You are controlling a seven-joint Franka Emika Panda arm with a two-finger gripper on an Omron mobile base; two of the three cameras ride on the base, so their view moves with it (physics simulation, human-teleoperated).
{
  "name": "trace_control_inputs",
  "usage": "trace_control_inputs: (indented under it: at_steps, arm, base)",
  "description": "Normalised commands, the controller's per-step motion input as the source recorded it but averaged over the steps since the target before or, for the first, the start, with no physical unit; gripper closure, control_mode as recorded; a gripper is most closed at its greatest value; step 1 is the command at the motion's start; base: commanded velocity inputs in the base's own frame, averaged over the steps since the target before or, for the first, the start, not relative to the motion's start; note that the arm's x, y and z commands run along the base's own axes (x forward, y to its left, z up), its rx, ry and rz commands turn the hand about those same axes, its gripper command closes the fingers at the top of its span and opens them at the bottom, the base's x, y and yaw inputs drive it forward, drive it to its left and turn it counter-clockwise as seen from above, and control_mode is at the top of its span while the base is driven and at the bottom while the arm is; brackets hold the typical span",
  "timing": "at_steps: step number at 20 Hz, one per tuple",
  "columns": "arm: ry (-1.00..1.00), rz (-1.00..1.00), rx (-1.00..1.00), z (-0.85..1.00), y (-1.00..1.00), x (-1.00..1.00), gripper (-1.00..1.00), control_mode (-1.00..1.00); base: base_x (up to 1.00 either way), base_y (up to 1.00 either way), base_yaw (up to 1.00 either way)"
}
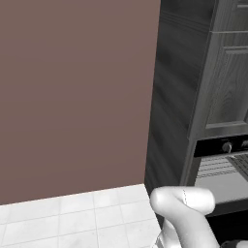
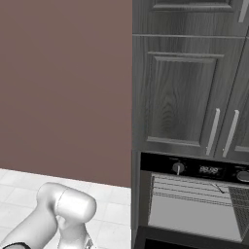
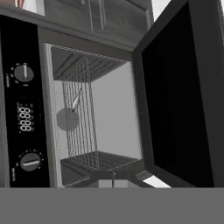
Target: Take the fish from the oven and place it on the plate on the counter.
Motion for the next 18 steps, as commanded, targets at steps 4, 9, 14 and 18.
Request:
trace_control_inputs:
  at_steps: [4,9,14,18]
  arm:
    - [0.00,0.03,-0.03,0.46,0.04,0.22,1.00,-1.00]
    - [0.03,0.00,0.00,0.16,0.00,0.60,1.00,-1.00]
    - [0.06,0.00,0.00,-0.08,0.00,0.94,1.00,-1.00]
    - [0.00,0.00,0.00,-0.48,0.00,0.97,1.00,-1.00]
  base:
    - [0.00,0.00,0.00]
    - [0.00,0.00,0.00]
    - [0.00,0.00,0.00]
    - [0.00,0.00,0.00]
